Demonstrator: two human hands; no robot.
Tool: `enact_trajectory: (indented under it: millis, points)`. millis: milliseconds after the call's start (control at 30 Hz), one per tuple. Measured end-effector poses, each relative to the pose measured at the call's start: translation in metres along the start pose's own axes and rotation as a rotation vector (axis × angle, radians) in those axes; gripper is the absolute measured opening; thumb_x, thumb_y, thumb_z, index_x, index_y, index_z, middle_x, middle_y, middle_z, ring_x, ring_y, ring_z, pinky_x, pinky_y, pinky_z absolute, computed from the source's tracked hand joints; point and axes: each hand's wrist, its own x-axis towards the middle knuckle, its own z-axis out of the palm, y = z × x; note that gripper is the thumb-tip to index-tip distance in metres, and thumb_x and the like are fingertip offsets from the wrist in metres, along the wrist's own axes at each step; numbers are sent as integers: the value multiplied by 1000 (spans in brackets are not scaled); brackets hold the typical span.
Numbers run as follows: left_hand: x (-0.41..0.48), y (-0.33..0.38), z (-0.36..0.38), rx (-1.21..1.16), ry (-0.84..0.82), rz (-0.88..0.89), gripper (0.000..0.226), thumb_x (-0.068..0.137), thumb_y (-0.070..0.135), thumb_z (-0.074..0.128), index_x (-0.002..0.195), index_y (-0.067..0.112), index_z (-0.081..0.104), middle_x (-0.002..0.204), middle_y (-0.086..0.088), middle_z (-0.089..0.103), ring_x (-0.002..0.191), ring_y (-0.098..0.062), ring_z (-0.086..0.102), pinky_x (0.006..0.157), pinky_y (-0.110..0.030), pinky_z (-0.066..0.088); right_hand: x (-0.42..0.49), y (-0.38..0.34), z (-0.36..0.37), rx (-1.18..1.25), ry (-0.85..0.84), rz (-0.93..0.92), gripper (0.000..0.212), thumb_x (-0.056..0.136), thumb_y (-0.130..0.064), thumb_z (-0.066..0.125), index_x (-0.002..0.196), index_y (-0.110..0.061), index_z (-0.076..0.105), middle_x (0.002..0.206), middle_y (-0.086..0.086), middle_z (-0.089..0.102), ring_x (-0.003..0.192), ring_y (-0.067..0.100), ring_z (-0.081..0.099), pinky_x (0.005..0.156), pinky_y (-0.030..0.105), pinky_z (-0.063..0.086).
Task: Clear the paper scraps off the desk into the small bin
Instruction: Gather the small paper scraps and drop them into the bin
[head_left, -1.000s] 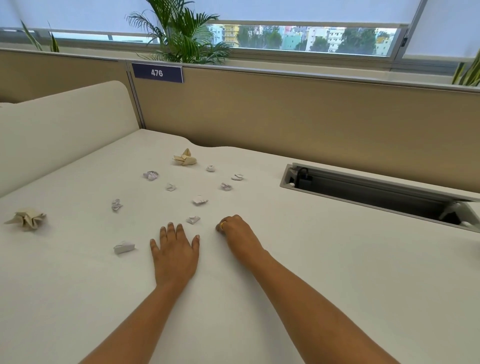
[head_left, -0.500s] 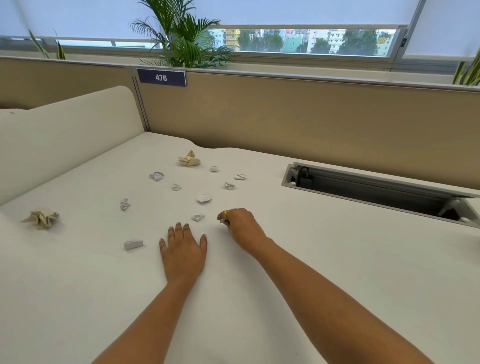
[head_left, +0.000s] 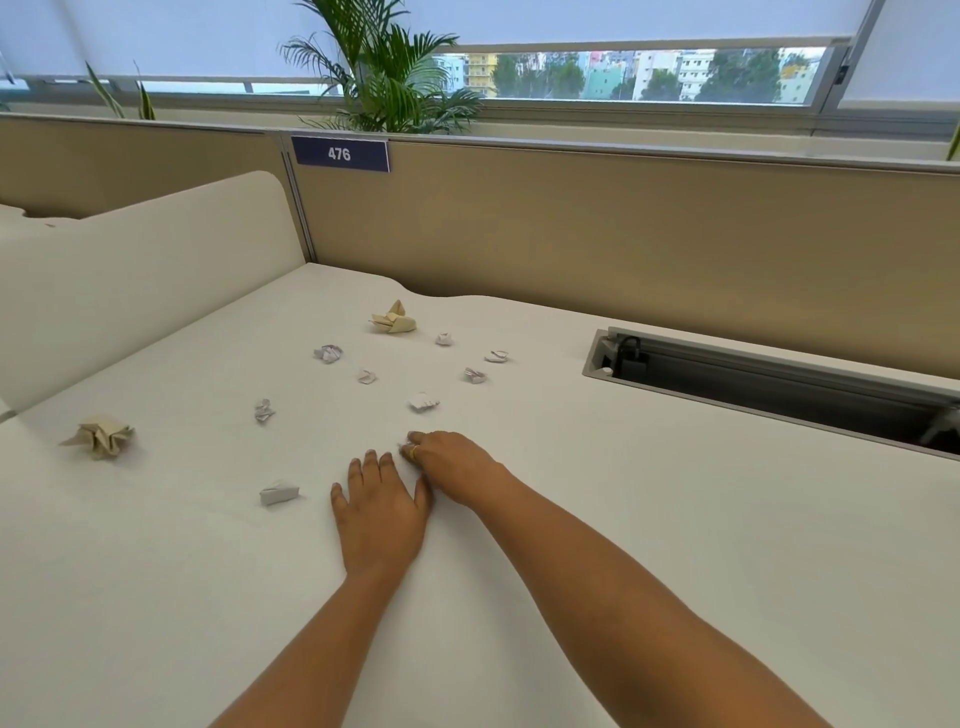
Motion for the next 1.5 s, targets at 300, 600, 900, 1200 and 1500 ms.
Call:
enact_trajectory:
  millis: [300,600,900,1200,1500]
  points:
    - [-1,7,-3,8,-66,13,60,94,47,32,141,9,27,154,-10,24,144,-25,18,115,-51,16,-48,33,2,87,64,209,32,82,13,44,60,-8,32,65,8,34,76,21,38,52,28,22]
    - [-24,87,11,-98,-149,266,59,95,48,29,143,15,24,156,-5,18,145,-20,12,117,-49,10,-160,121,-11,381,179,676,28,90,-1,46,113,3,61,119,18,61,111,29,56,96,32,43]
    - [-48,175,27,-128,-258,493,58,95,50,26,144,19,21,157,-1,14,146,-18,10,117,-50,9,-288,206,-36,381,558,1072,26,95,-3,42,109,5,62,112,23,63,107,37,58,91,38,46]
    - [-54,185,34,-123,-229,522,56,94,51,26,144,25,21,156,4,17,145,-15,11,118,-49,10,-384,279,-69,253,925,1429,25,85,9,40,95,13,63,96,27,61,99,41,57,67,32,37]
    - [-55,186,33,-137,-220,510,54,94,49,30,142,24,25,155,4,22,144,-15,14,117,-49,12,-401,309,-69,157,644,1573,20,86,12,47,98,12,62,107,31,62,102,40,60,83,40,49]
